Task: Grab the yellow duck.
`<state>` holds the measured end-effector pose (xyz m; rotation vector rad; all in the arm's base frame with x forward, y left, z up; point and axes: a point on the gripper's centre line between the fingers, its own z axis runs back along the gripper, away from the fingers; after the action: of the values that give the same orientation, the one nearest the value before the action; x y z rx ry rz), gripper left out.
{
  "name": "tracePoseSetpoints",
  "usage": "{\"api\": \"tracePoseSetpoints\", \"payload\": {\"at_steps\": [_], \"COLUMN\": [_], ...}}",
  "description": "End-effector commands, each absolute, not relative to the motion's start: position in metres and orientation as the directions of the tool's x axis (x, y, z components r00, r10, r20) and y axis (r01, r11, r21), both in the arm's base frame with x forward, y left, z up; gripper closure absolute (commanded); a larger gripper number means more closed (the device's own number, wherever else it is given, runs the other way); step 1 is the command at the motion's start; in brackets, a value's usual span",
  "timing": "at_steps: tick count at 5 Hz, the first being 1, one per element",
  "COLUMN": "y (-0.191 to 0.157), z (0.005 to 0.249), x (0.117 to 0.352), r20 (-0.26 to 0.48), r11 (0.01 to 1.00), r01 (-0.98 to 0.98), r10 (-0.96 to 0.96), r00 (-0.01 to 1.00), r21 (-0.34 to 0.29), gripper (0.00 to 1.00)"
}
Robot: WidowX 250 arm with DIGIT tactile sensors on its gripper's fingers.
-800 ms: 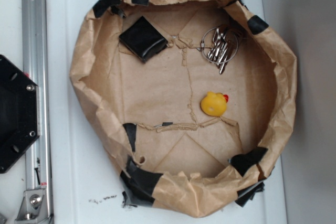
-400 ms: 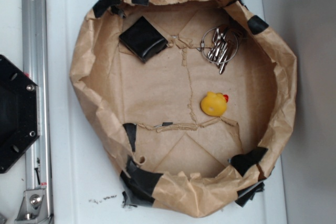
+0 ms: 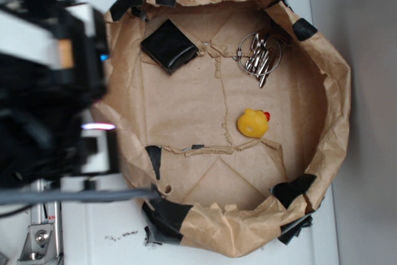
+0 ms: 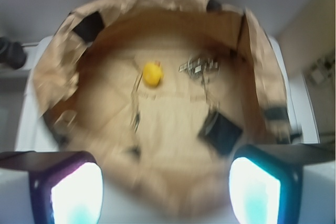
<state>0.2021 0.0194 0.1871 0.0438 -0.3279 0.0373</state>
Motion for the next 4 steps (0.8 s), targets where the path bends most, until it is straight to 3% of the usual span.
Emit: {"api": "tracePoseSetpoints", "payload": {"at_steps": [1,2,3,4], "y": [0.027,0.018,0.003,-0.007], "z": [0.135,0.096,0.068,0.064], "x": [0.274,0.296,0.316,0.332], "r20": [0.240,0.223,0.267,0.316], "r11": [0.995,0.990,0.966,0.946], "r01": [0.030,0.125,0.260,0.315], "r10": [-0.053,-0.135,-0.251,-0.321], "r00": [0.969,0.965,0.930,0.893], "r21": [0.099,0.058,0.005,0.072], "gripper": [0.00,0.00,0.00,0.00]}}
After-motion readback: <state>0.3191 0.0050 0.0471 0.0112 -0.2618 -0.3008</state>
